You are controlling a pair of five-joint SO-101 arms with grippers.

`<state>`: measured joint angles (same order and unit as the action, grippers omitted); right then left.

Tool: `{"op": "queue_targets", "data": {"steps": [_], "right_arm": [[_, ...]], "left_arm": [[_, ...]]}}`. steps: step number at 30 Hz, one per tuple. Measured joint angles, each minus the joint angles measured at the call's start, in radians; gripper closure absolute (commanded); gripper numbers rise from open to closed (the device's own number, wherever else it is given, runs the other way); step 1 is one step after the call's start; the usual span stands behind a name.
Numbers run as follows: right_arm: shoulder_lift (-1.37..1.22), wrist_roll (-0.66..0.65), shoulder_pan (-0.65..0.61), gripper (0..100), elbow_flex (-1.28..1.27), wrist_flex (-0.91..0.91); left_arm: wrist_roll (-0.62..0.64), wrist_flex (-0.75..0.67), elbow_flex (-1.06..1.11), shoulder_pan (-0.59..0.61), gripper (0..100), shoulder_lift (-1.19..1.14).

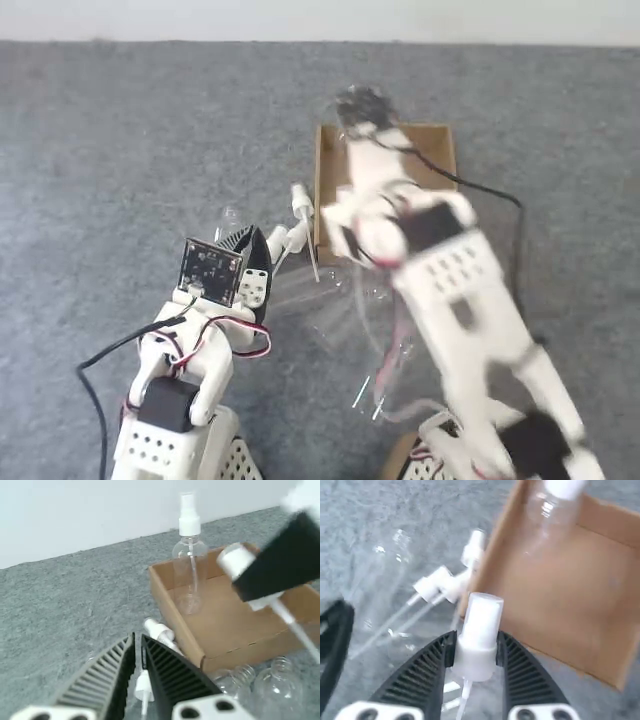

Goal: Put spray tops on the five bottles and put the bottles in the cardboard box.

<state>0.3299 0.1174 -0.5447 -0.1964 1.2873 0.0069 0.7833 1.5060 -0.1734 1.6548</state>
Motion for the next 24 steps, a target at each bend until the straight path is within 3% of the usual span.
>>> {"op": "queue_targets", "data": {"steps": [7, 16, 24], "right_arm": [[-0.48, 0.087, -0.072, 94.9, 0.364, 0.0], [-0.907, 0.242, -0.158, 93.8, 0.657, 0.0], [-0.993, 0.249, -0.196, 73.2, 0.704, 0.02]], "left_arm": [[0.034, 0.0, 0.0, 0.123, 99, 0.0], [0.041, 0.0, 0.0, 0.135, 99, 0.0], [0.041, 0.0, 0.0, 0.135, 99, 0.0]]}}
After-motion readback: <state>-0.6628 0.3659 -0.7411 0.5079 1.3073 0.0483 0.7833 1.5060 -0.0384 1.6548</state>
